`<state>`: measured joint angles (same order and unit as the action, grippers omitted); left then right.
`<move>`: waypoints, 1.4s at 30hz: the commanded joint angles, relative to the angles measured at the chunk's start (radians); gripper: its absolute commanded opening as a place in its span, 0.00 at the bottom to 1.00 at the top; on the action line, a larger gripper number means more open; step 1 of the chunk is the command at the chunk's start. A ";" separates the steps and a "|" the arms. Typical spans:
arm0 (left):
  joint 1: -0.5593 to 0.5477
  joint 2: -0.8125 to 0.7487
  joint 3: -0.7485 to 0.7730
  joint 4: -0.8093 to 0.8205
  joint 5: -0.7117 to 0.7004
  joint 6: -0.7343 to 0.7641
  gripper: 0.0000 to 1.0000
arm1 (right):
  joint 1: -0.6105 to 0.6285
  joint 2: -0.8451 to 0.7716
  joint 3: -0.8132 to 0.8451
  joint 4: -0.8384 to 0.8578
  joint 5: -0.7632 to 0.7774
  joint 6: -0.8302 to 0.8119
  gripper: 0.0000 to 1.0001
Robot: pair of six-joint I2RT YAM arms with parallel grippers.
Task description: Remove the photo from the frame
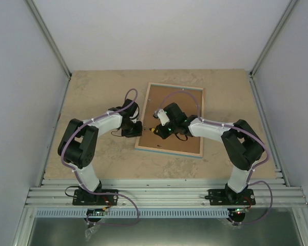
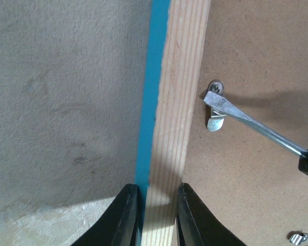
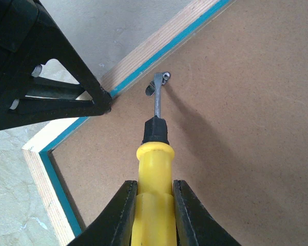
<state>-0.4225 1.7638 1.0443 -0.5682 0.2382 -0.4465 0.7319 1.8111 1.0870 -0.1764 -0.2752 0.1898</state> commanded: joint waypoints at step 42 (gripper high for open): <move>0.063 -0.097 0.090 -0.068 -0.057 -0.013 0.63 | -0.077 -0.144 -0.079 0.122 0.079 0.026 0.01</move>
<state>-0.4080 1.5742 1.0481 -0.6704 0.2146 -0.5014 0.6632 1.6669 1.0084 -0.0933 -0.2047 0.2241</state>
